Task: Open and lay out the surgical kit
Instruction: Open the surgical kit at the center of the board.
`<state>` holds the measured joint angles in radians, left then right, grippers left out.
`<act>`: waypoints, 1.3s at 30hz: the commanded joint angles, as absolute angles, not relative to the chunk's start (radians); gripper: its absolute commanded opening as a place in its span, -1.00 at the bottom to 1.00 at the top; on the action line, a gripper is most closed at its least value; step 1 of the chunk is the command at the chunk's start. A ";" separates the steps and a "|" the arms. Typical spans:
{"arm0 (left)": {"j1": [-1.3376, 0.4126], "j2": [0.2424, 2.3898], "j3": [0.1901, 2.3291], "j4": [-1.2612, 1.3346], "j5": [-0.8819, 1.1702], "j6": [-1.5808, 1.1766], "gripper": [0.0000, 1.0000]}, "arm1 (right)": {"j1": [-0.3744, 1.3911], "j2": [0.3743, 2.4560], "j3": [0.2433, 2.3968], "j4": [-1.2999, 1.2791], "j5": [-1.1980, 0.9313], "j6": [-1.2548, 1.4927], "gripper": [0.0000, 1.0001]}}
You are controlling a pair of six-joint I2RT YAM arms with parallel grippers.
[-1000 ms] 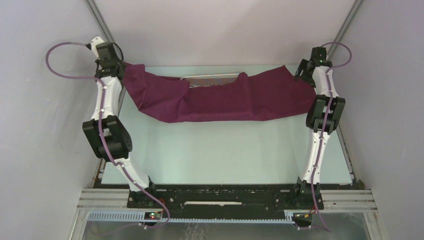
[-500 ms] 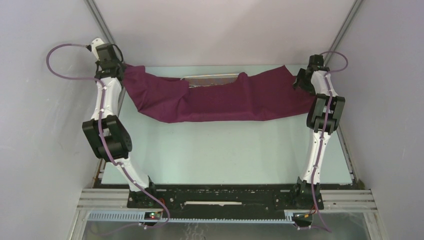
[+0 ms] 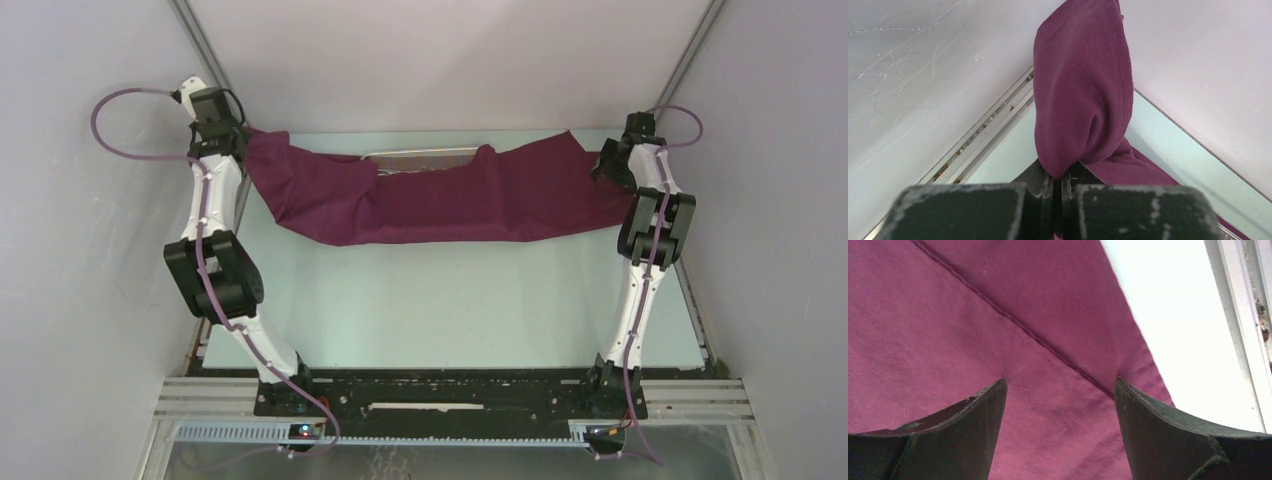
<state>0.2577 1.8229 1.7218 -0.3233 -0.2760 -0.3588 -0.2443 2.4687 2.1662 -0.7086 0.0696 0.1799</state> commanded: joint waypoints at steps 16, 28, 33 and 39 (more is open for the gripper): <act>0.280 1.789 1.725 -0.256 -0.259 -0.372 -0.94 | -0.299 2.343 2.142 -0.665 -0.005 0.165 0.85; 0.280 1.796 1.727 -0.255 -0.249 -0.380 -0.95 | -0.213 2.440 2.227 -0.761 0.092 0.133 0.94; 0.280 1.794 1.726 -0.256 -0.250 -0.380 -0.95 | -0.203 2.468 2.266 -0.793 0.108 0.135 0.95; 0.281 1.792 1.723 -0.256 -0.246 -0.387 -0.95 | -0.213 2.542 2.373 -0.903 0.063 0.156 0.95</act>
<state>0.2653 1.8229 1.7218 -0.3233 -0.2501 -0.3672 -0.2062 2.4962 2.2669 -0.8146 0.0700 0.1474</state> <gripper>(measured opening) 0.030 0.979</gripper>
